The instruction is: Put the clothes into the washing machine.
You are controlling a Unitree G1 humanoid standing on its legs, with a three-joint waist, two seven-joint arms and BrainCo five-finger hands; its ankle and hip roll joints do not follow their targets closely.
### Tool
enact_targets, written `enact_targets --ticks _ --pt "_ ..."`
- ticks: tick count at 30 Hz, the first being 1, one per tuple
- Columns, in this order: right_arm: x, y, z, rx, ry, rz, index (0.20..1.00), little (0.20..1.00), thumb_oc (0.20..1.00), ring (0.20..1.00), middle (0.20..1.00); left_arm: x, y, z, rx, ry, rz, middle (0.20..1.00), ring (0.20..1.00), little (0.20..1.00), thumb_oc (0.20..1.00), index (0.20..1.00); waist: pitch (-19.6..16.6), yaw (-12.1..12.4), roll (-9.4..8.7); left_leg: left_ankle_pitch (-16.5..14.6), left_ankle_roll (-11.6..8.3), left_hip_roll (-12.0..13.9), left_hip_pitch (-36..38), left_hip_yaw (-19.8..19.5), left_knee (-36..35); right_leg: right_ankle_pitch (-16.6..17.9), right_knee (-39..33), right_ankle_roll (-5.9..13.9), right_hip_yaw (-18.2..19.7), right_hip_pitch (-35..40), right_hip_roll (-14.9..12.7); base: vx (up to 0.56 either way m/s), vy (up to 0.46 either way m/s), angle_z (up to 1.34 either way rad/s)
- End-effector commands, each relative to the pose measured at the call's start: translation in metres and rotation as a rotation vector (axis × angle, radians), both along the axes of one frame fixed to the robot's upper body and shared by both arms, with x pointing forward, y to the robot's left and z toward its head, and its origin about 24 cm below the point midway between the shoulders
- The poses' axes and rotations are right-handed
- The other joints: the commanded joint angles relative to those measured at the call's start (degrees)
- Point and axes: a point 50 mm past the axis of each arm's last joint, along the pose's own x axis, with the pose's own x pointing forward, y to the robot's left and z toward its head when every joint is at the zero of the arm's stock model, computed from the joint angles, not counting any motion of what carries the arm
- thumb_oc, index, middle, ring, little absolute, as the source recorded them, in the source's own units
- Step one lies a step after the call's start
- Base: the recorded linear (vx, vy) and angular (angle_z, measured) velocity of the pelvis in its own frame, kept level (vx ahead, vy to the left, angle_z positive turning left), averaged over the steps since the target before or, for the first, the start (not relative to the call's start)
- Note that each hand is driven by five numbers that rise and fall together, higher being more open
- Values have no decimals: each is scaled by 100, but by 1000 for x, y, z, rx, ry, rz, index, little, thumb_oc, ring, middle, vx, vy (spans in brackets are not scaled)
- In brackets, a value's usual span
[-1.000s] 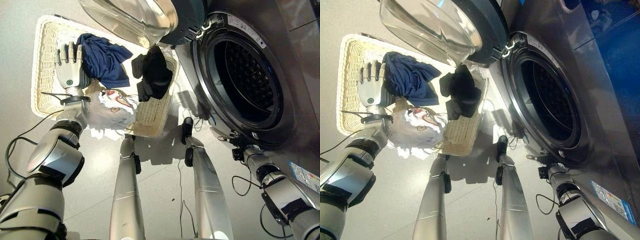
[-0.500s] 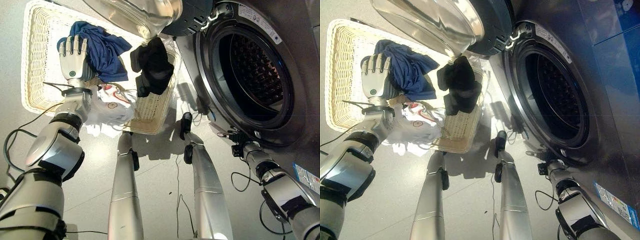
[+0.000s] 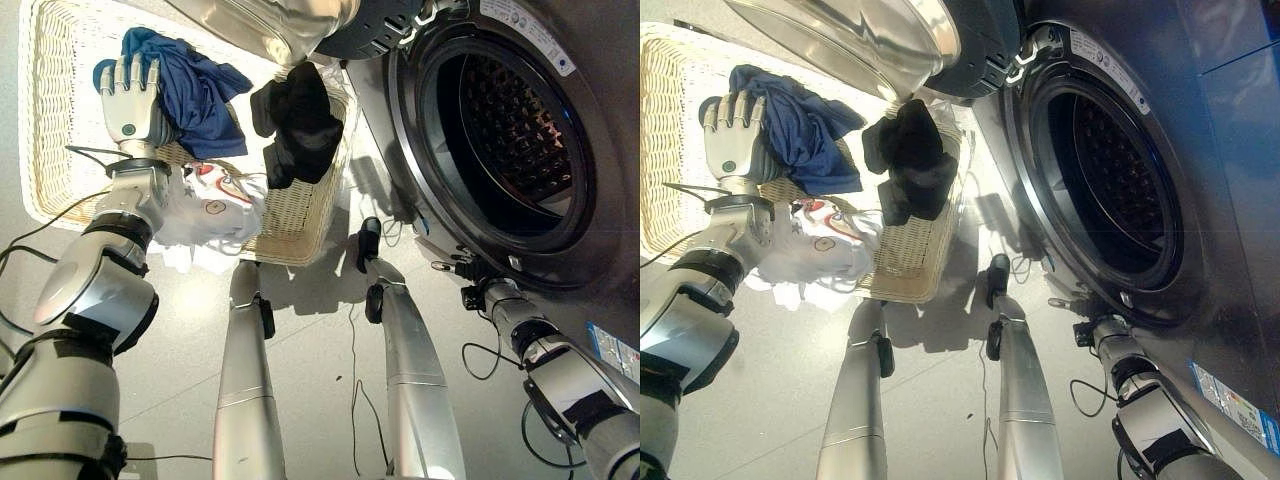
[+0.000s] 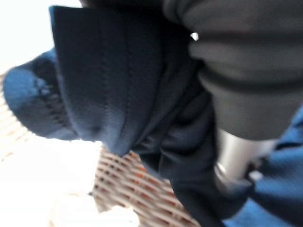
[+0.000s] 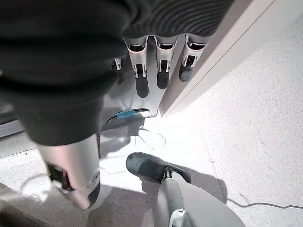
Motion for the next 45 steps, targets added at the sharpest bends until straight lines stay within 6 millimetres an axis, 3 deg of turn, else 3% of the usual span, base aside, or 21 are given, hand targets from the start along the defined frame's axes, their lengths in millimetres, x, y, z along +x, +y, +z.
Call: enact_targets --ticks 1,12,17,22,24,29,38,45 --pt "-9 -33 10 -41 -31 -70 1000 1000 1000 1000 1000 -4 19 7 -77 60 81 200 200 200 200 200 -52 76 -237 -731 330 -298 -272 -168 982 882 -847 93 114 181 337 0 0 0" --pt "0 -32 30 4 -164 -44 1000 1000 1000 1000 1000 -5 25 3 -179 90 56 200 200 200 200 200 -52 76 -203 -718 307 -305 -243 -159 939 891 -872 102 92 177 326 0 0 0" --pt "9 -20 50 128 -338 4 1000 1000 1000 1000 1000 -5 21 2 -334 -9 -70 200 200 200 200 200 -52 83 -147 -714 302 -318 -165 -133 912 871 -839 96 129 203 333 0 0 0" --pt "15 2 67 228 -486 77 1000 1000 1000 1000 1000 -5 1 9 -377 -139 -258 200 200 200 200 200 -52 100 -119 -733 293 -342 -118 -152 887 841 -845 99 131 231 321 0 -14 0" --pt "17 21 82 291 -575 130 1000 1000 1000 1000 1000 -7 -17 10 -388 -223 -390 200 200 200 200 200 -52 129 -72 -720 265 -369 -70 -142 825 823 -894 94 127 269 310 0 0 0" --pt "10 48 101 345 -681 194 1000 1000 1000 1000 1000 -16 -48 -2 -405 -312 -569 200 200 200 200 200 -52 221 -3 -719 268 -443 -30 -135 781 772 -866 86 66 290 270 -1 -6 0" --pt "-4 71 130 422 -800 293 1000 1000 1000 1000 1000 -33 -91 -32 -364 -274 -808 200 200 200 200 200 -52 313 82 -696 305 -508 -41 -156 831 718 -696 103 23 263 240 3 -7 4" --pt "-16 86 141 569 -834 409 1000 1000 1000 1000 1000 -56 -123 -36 -213 -294 -994 200 200 200 200 200 -52 362 127 -686 324 -518 9 -150 839 679 -642 118 -1 303 172 8 -2 3"
